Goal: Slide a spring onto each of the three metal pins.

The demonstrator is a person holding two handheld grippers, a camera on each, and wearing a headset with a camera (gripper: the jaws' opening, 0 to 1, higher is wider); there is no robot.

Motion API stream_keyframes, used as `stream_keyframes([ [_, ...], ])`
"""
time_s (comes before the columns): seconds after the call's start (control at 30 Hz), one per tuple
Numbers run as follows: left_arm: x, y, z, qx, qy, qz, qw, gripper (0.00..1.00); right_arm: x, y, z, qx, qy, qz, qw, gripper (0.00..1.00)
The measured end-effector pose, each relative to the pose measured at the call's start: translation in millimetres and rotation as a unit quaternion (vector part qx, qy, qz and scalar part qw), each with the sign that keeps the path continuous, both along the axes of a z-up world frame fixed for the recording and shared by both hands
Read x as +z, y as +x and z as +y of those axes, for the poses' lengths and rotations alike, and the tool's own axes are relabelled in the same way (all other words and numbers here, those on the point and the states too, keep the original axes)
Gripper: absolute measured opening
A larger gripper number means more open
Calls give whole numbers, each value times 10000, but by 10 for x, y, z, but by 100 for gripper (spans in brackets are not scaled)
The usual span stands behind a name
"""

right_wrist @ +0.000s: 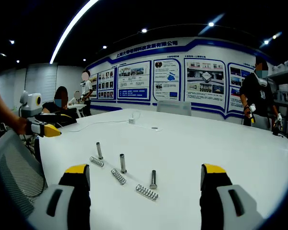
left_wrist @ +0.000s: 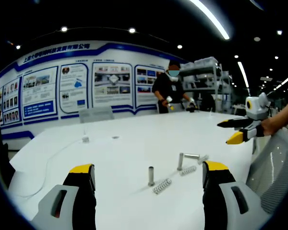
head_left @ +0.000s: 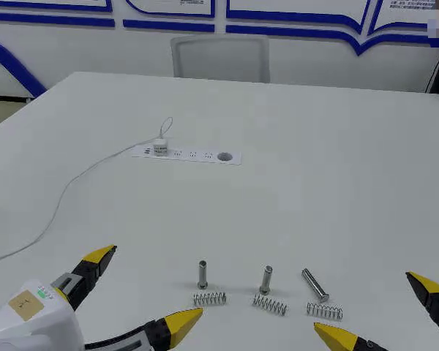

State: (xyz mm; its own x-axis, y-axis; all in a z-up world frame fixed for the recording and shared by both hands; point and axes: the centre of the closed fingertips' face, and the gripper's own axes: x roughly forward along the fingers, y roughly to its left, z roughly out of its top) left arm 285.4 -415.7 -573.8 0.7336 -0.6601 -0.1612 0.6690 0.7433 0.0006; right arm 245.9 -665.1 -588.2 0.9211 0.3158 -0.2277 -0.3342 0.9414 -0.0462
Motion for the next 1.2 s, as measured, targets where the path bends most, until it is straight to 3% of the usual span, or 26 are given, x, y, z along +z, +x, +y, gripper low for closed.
stream_keyframes([
  [0.7, -72, 1, 7, 0, 109, 113, 9999, 93, -73, -12, 30, 79, -31, 141, 9999, 96],
  [1.2, -73, -10, -12, -50, 142, 112, 9998, 93, -69, -16, 58, 123, -72, 146, 9998, 95],
])
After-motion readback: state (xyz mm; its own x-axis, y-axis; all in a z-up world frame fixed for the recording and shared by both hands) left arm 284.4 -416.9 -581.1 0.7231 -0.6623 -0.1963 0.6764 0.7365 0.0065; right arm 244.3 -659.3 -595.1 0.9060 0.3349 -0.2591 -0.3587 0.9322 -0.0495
